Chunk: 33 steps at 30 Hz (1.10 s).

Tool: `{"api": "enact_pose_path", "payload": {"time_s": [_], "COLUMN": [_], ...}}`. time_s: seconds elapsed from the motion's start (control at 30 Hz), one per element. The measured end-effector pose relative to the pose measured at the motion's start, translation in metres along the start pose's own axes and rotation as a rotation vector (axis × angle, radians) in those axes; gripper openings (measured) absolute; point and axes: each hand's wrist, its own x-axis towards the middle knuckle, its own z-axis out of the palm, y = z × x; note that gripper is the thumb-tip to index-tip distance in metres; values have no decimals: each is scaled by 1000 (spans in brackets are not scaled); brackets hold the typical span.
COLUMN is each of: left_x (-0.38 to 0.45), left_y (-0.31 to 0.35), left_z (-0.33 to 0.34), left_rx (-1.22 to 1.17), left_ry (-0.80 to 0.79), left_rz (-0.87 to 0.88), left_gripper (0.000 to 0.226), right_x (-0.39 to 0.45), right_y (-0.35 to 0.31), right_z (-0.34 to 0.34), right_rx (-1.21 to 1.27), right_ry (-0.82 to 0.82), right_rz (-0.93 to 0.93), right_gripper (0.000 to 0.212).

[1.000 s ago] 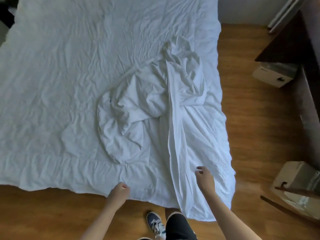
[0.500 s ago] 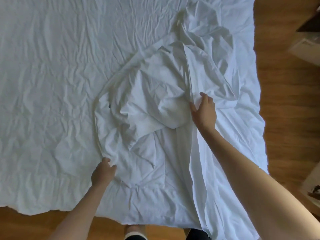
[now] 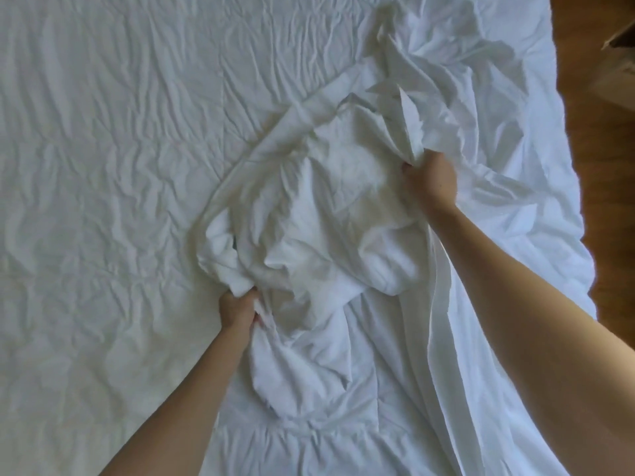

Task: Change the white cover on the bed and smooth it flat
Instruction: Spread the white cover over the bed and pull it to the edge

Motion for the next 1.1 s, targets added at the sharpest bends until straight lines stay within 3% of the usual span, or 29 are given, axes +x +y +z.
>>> {"api": "enact_pose_path", "payload": {"time_s": [0.17,0.33,0.4,0.47,0.53,0.6,0.7,0.77,0.83,0.9,0.93,1.03,1.1], "left_x": [-7,-56,-73,-65,-45,-35,-63,-90,-108,-110,-105,-89,-87], "left_y": [112,326,394,424,420,382,297,246,198,153,132,97,89], "left_z": [8,-3,-22,-47,-67,-75,-48,-16,10,28,33,30,18], "left_rx": [65,-90,-68,-15,129,279,256,318,493,683,766,934,843], "left_ry": [-24,-81,-94,-158,-71,31,-132,-284,-431,-527,-498,-188,-45], "left_rz": [266,759,960,900,633,506,576,585,598,572,573,712,753], "left_gripper": [40,28,36,62,90,88,15,27,38,53,56,39,28], "right_x": [-14,-44,-60,-80,-102,-127,-171,-205,-237,-263,-271,-285,-292], "right_y": [-37,-86,-104,-119,-130,-127,-98,-71,-43,-21,-11,12,24], "right_z": [-58,-142,-175,-202,-206,-178,-92,-30,20,48,57,73,77], "right_rx": [244,348,462,577,580,480,169,-29,-98,-89,-63,-21,-76], "right_ry": [138,286,401,435,365,212,-57,-312,-452,-462,-433,-273,-227], "right_rz": [-203,-493,-548,-605,-740,-913,-1027,-943,-857,-765,-711,-598,-577], "right_gripper": [27,7,17,17,23,25,51,61,63,60,60,64,67]}}
